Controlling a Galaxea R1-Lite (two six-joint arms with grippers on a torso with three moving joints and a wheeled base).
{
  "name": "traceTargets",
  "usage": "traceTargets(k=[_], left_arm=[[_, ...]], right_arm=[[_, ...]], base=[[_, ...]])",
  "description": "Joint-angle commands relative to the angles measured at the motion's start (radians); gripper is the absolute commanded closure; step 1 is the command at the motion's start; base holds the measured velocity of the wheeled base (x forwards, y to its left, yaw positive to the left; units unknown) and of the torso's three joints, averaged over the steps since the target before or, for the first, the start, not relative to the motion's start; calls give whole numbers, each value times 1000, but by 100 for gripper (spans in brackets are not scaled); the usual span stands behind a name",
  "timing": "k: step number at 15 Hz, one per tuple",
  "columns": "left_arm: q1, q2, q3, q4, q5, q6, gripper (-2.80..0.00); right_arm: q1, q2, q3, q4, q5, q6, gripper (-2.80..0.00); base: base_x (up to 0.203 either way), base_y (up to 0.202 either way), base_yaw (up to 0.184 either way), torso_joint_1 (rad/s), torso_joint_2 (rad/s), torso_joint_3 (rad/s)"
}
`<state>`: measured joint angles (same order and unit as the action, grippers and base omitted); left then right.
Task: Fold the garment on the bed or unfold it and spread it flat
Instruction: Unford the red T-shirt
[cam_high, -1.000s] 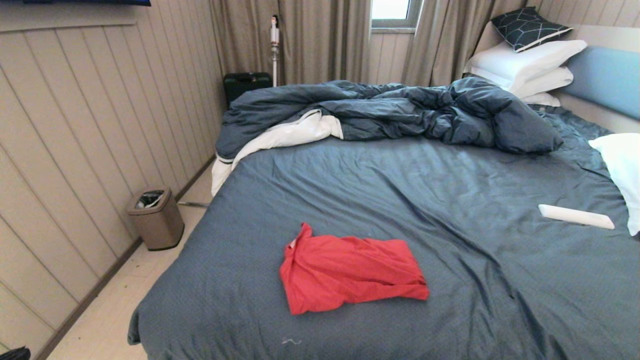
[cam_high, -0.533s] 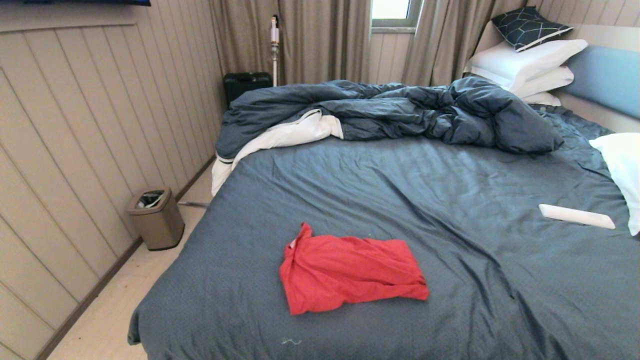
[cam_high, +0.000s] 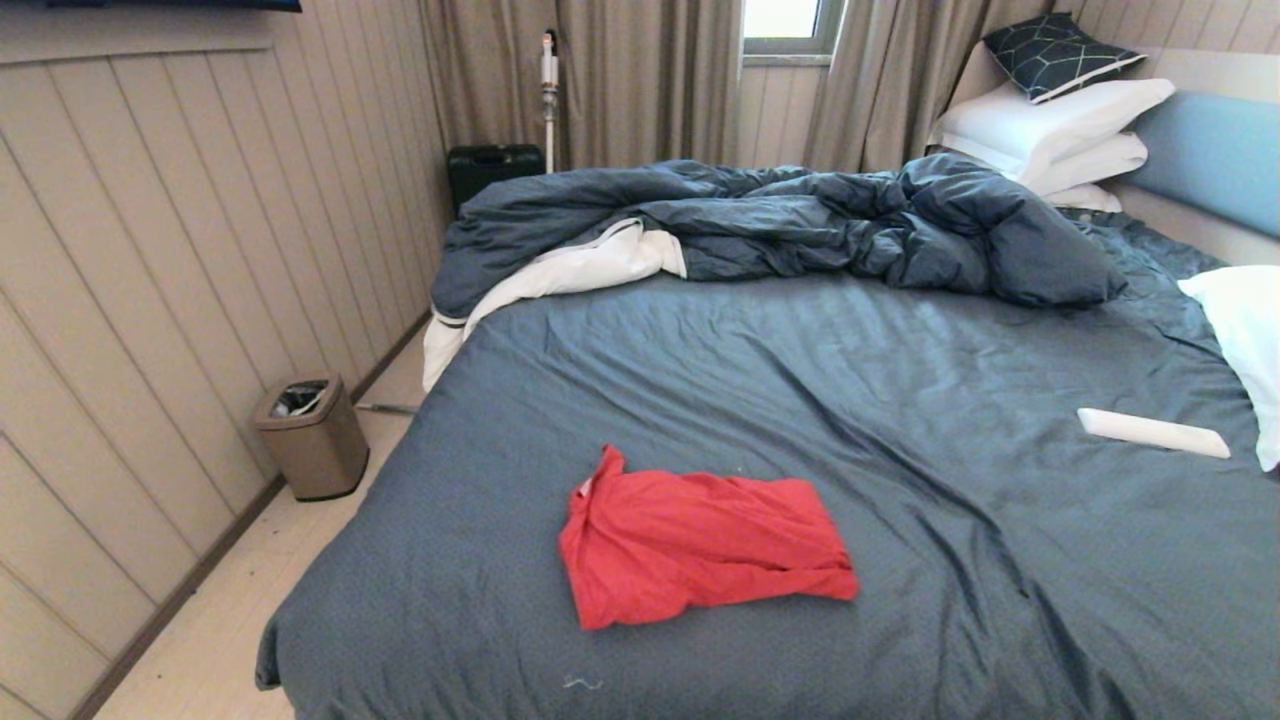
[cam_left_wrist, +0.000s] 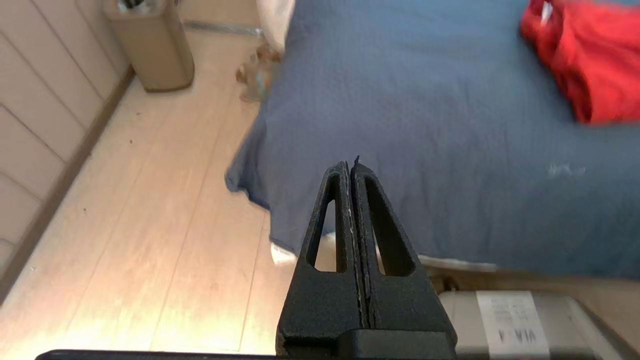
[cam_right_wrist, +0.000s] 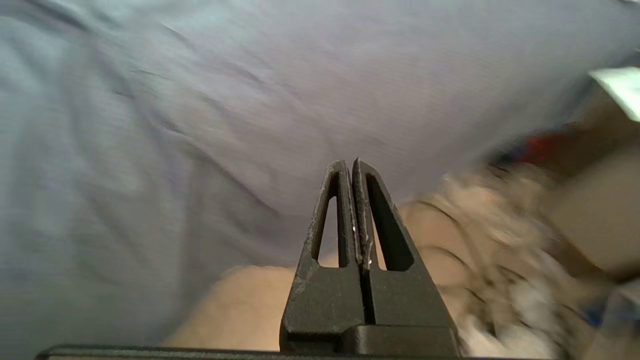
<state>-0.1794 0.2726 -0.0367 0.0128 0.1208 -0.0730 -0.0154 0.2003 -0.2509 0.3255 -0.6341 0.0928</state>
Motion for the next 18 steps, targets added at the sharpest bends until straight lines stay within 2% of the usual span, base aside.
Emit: traceTargets(k=[1, 3, 4, 5, 6, 8, 10, 11, 12, 16, 17, 18], left_arm=[[0, 5, 20, -78, 4, 10, 0], [0, 5, 34, -253, -4, 96, 0], [0, 5, 36, -256, -7, 115, 0], [0, 5, 37, -245, 0, 105, 0], [0, 5, 37, -248, 17, 101, 0], [0, 5, 37, -265, 65, 94, 0], [5, 4, 37, -285, 228, 87, 0], [32, 4, 37, -287, 277, 86, 0], [65, 4, 37, -289, 318, 86, 0], [104, 0, 37, -290, 316, 118, 0], [127, -17, 37, -287, 309, 123, 0], [147, -63, 37, -270, 270, 132, 0]], right_arm=[[6, -83, 23, -50, 92, -10, 0], [9, -173, 71, -110, 210, -67, 0], [10, -199, 99, -126, 266, -153, 0], [11, -200, 113, -136, 323, -191, 0], [11, -200, 116, -139, 361, -188, 0], [11, -200, 122, -147, 378, -159, 0], [11, -200, 186, -271, 379, -160, 0], [11, -200, 202, -340, 386, -153, 0], [11, -200, 209, -349, 395, -142, 0], [12, -200, 210, -346, 427, -143, 0], [12, -200, 211, -344, 481, -142, 0], [11, -200, 210, -327, 514, -139, 0]], base=[[0, 0, 0, 0, 0, 0], [0, 0, 0, 0, 0, 0], [0, 0, 0, 0, 0, 0], [0, 0, 0, 0, 0, 0], [0, 0, 0, 0, 0, 0], [0, 0, 0, 0, 0, 0], [0, 0, 0, 0, 0, 0], [0, 0, 0, 0, 0, 0], [0, 0, 0, 0, 0, 0], [0, 0, 0, 0, 0, 0], [0, 0, 0, 0, 0, 0], [0, 0, 0, 0, 0, 0]])
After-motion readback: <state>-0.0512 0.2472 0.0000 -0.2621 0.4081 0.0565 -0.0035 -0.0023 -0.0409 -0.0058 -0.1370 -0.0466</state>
